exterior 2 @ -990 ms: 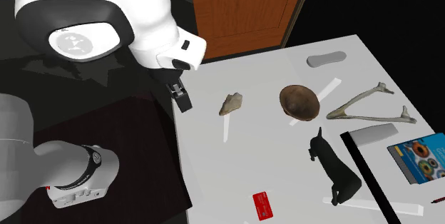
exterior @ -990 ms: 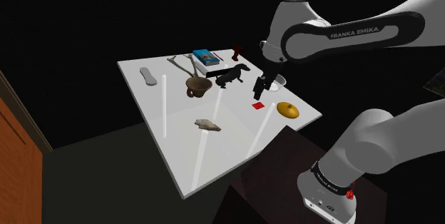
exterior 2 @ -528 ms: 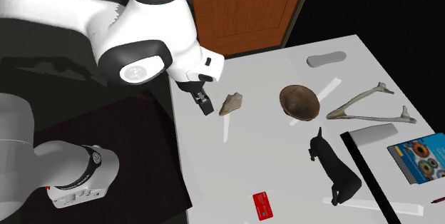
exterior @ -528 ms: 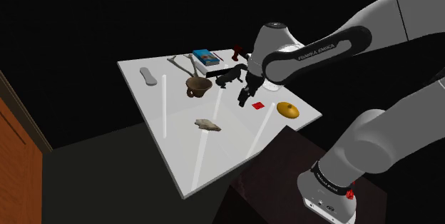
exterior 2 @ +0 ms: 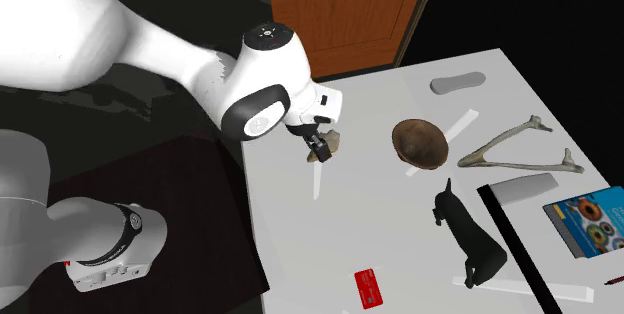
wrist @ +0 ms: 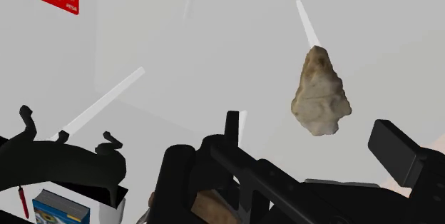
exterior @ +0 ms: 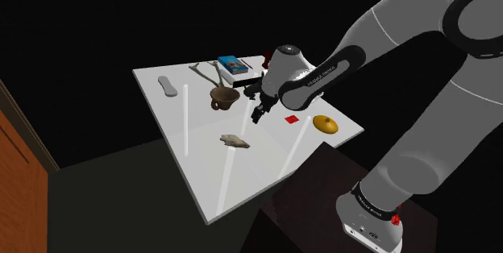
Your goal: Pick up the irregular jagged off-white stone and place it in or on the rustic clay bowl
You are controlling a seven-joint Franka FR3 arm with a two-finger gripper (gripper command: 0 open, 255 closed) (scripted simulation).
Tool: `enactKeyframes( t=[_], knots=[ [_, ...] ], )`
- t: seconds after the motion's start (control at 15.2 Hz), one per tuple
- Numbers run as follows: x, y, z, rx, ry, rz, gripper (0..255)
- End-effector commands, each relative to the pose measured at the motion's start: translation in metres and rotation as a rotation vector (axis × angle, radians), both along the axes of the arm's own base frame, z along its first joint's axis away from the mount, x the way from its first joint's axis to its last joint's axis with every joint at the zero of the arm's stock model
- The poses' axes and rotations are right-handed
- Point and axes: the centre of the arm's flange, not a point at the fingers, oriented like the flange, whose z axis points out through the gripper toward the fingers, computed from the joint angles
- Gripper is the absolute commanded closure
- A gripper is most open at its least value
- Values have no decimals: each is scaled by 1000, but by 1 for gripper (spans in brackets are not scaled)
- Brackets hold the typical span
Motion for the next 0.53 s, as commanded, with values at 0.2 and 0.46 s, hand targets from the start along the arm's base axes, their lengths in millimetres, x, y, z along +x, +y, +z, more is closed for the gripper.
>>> enactKeyframes(
  t=[0.2,0.46],
  knots=[
    [38,1,-44,-18,-57,13,0],
    [43,-2,-64,-18,-57,13,0]
  ],
)
